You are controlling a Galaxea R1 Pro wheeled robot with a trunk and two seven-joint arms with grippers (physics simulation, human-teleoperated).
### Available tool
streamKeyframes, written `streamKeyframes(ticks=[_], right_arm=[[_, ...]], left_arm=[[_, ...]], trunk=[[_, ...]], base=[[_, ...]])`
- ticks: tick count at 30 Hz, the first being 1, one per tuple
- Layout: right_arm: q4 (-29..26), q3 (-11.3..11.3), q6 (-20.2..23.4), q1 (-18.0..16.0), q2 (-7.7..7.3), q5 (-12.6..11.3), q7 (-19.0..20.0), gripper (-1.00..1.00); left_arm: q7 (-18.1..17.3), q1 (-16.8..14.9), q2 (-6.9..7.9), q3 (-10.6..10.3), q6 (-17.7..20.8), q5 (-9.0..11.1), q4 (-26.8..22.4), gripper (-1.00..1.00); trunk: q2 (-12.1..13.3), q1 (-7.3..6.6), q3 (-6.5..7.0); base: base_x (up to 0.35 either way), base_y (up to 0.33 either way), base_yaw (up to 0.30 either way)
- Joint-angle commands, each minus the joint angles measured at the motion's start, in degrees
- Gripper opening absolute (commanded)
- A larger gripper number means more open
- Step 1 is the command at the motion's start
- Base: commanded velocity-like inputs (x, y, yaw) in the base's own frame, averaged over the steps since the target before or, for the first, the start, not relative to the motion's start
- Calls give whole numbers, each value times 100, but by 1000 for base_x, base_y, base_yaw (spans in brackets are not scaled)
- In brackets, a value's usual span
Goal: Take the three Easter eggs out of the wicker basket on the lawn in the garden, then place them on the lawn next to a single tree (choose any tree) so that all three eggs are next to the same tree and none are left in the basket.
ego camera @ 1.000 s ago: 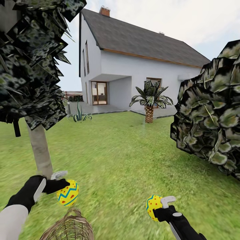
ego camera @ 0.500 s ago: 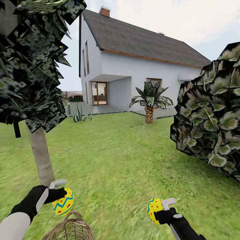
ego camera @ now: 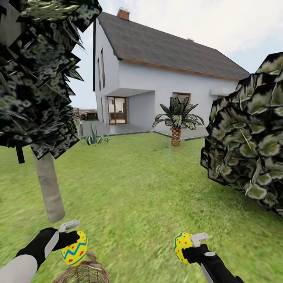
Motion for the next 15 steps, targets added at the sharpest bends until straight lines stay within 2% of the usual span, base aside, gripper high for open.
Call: streamKeyframes(ticks=[1, 3, 5, 6, 7, 8, 9, 11, 15], right_arm=[[-10, 14, 33, -3, -6, 4, 7, -100], [0, 21, 33, -3, -6, 1, 5, -100], [6, 17, 33, -3, -16, -3, 6, -100], [7, 17, 35, -3, -16, -2, 4, -100], [7, 26, 42, -3, -10, 2, 6, -100], [8, 29, 47, -3, -7, 3, 7, -100], [2, 31, 49, -3, -9, 4, 7, -100], [6, 36, 50, -3, -7, 4, 7, -100], [8, 41, 50, -3, -6, 5, 7, -100]], left_arm=[[-7, -2, -2, 34, 39, 28, -13, -100], [-1, -2, -20, 34, -22, 33, -37, -100], [35, -2, -125, 36, -265, 15, -10, -100], [32, -2, -129, 33, -316, 12, 0, -100], [21, -1, -121, 27, -77, 1, 23, -100], [10, -2, -128, 5, 623, -41, 26, -100], [5, -2, -152, -98, 1153, -169, 16, -100], [7, -2, -203, -259, 1411, -356, 32, -100], [-19, -2, -220, -286, 1454, -381, 45, -100]], trunk=[[38, -23, 11], [118, -67, 47], [198, -111, 83], [238, -133, 101], [278, -155, 119], [318, -177, 137], [358, -198, 155], [439, -242, 191], [599, -330, 263]], base=[[0, 0, 0], [0, 0, 0], [0, 0, 0], [0, 0, 0], [0, 0, 0], [0, 0, 0], [0, 0, 0], [0, 0, 0], [0, 0, 0]])
